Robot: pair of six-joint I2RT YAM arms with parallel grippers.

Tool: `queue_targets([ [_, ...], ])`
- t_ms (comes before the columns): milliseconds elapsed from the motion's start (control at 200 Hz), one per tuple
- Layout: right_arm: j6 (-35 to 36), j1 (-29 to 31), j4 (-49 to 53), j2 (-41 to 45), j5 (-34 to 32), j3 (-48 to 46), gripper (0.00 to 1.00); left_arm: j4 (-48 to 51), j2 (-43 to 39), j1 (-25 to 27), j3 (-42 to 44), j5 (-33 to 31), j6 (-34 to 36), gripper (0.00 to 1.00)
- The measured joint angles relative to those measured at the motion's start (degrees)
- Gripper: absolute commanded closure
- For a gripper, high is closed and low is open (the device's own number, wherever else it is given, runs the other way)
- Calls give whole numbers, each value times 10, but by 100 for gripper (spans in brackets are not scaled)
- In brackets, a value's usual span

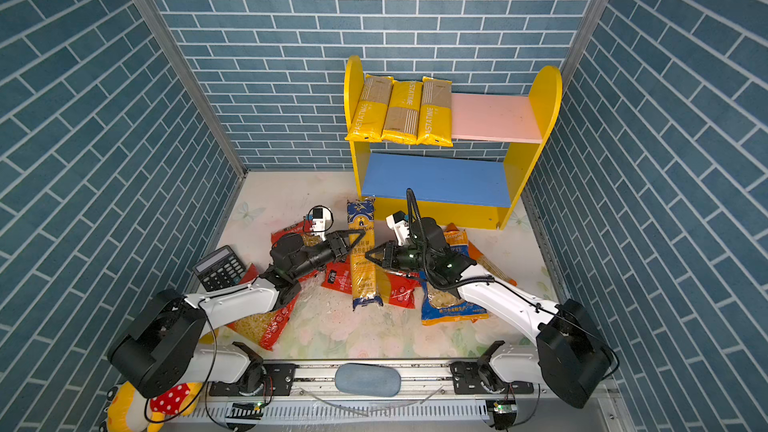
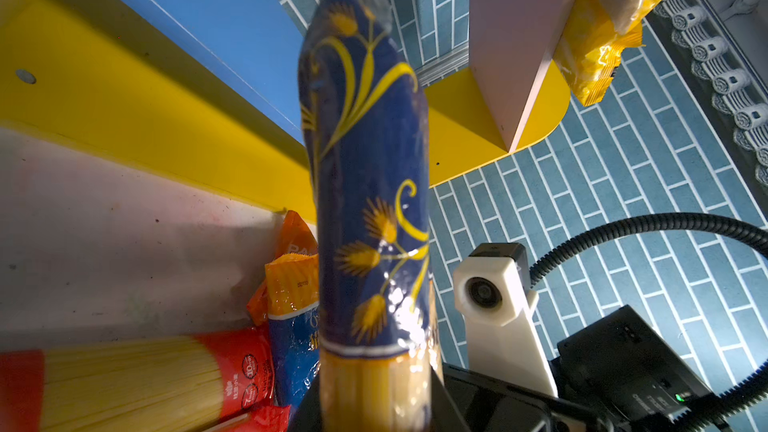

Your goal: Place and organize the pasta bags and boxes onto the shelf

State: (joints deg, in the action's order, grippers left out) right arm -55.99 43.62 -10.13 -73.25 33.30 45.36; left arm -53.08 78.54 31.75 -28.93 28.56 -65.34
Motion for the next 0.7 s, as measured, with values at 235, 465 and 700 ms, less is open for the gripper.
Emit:
queue_targets([
  [235, -11, 0, -32, 2, -6, -4, 56, 5, -2, -12, -9, 3, 0, 95],
  [465, -12, 0, -62, 22, -26, -29, 40, 44, -46, -50, -11, -8, 6, 100],
  [700, -23, 4, -82, 22, -47, -40, 29, 58, -90, -72, -35, -92, 29, 100],
])
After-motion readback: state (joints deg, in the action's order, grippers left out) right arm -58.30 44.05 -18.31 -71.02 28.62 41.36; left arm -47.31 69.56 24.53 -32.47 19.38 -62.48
